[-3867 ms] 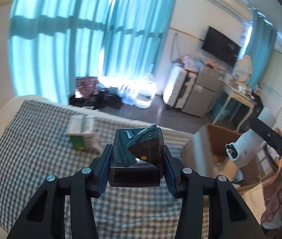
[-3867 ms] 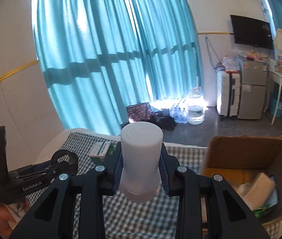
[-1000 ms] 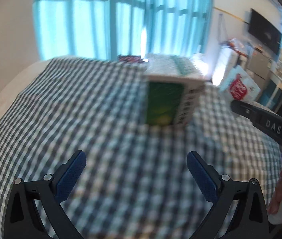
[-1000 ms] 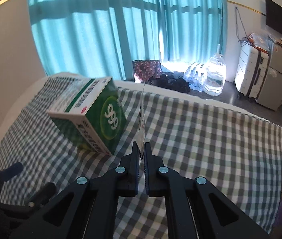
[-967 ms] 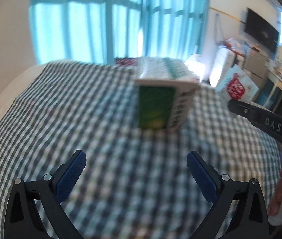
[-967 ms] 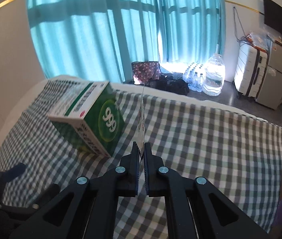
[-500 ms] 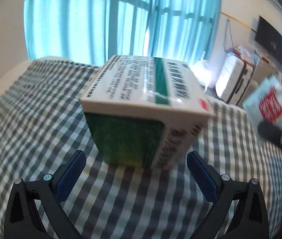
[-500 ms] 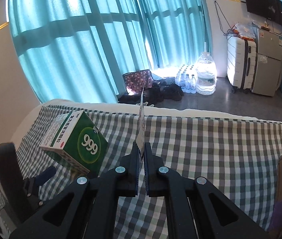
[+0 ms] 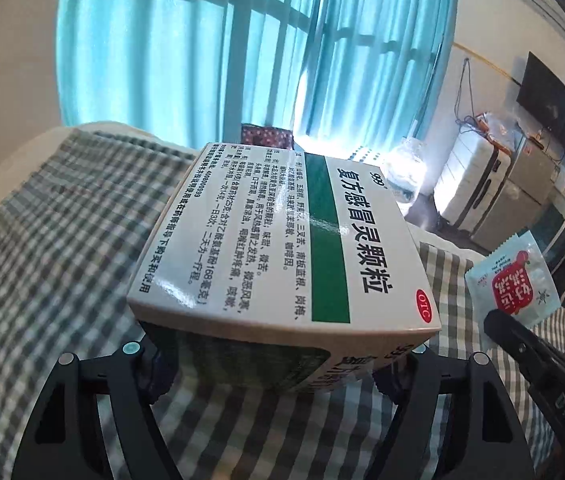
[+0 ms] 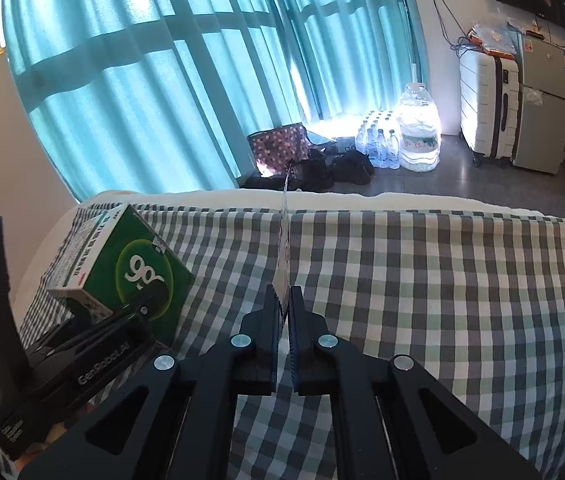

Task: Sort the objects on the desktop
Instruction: 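Grasp the green medicine box with the left tool while the right tool grasps the white sachet, then drop the sachet in the box with the right tool while the left tool sets down the green box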

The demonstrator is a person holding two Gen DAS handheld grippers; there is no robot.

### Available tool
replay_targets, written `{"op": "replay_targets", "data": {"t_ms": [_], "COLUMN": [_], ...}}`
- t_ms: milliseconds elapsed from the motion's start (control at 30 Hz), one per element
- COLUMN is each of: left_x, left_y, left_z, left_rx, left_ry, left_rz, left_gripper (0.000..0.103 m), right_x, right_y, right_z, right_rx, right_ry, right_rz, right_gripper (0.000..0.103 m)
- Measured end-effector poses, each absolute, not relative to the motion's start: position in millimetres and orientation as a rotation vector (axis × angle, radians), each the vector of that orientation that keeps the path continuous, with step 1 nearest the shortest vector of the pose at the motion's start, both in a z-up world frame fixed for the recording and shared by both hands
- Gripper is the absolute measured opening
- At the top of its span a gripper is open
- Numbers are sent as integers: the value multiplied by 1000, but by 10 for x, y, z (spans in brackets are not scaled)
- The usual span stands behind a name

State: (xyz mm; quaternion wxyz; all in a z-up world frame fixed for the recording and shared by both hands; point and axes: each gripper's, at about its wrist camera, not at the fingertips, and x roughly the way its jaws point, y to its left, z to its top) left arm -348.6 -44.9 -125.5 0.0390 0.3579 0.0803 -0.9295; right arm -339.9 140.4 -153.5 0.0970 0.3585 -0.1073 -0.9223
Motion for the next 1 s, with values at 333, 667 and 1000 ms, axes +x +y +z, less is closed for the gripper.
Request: {"op": "replay_targets", "data": {"t_ms": [333, 667, 1000], "left_x": [-2560, -1662, -1422], "left_y": [-477, 602, 2004], "left_z": [-492, 537, 536], "left_rx": [1071, 1014, 1208], "left_ry": [228, 231, 192], "left_rz": [-2869, -3146, -3322], "left_gripper": [80, 80, 80], "right_x": [-2830, -1344, -834], "right_y": [1469, 2089, 3538], "right_z": [-872, 378, 408], "right_rx": [835, 597, 893], "right_ry": [-324, -257, -330], "right_rz": [-2758, -2879, -3101], "right_gripper": [4, 4, 4]}}
